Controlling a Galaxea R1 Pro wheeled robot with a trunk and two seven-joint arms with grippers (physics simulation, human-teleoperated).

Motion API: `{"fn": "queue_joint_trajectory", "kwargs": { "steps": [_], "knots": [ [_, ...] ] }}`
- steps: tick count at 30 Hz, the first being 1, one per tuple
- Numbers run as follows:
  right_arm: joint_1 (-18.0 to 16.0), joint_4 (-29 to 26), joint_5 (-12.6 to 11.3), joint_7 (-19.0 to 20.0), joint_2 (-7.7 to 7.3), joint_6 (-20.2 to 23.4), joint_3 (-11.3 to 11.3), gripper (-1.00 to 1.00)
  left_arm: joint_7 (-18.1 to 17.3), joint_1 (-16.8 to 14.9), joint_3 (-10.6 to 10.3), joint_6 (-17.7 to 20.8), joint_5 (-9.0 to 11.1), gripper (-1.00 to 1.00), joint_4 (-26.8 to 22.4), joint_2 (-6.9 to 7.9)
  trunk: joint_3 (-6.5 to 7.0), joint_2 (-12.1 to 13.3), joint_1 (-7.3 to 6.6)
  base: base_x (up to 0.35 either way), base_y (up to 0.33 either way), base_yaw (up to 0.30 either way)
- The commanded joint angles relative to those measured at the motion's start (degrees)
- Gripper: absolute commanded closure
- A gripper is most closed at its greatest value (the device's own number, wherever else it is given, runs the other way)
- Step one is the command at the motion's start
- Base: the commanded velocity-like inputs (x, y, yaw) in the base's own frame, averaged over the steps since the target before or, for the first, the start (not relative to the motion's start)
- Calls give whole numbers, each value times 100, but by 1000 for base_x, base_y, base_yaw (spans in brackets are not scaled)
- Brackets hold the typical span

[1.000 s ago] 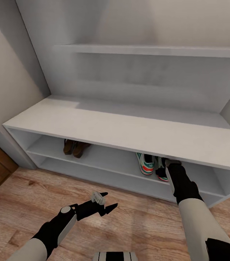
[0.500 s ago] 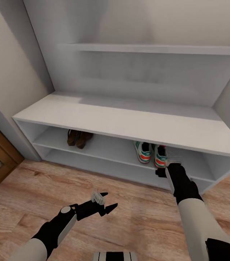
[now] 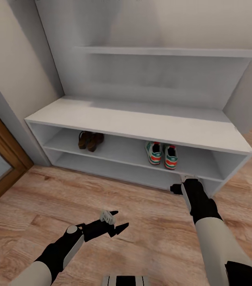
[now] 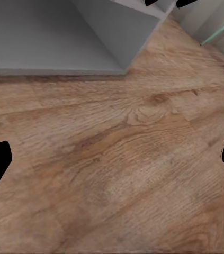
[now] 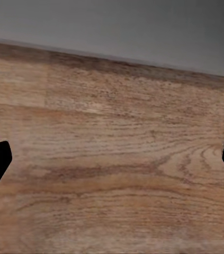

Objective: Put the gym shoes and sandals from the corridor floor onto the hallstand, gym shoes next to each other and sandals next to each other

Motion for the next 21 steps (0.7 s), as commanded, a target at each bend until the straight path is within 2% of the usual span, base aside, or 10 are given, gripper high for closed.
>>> {"fn": "queue_joint_trajectory", "kwargs": {
  "steps": [1, 12, 21],
  "knots": [
    [-3, -5, 19, 1, 4, 21, -15, -100, 9, -6, -34, -40, 29, -100, 4, 8, -4, -2, -5, -338, 0, 0],
    [-3, -3, 19, 1, 3, -98, -18, -100, 9, -6, -31, -38, 29, -100, 3, 8, -4, -2, -5, -337, 0, 0],
    [-3, 0, 10, 5, -2, -137, -28, -100, 9, -6, -29, -38, 29, -100, 3, 8, -4, -2, -5, -67, 0, 0]
  ]
}}
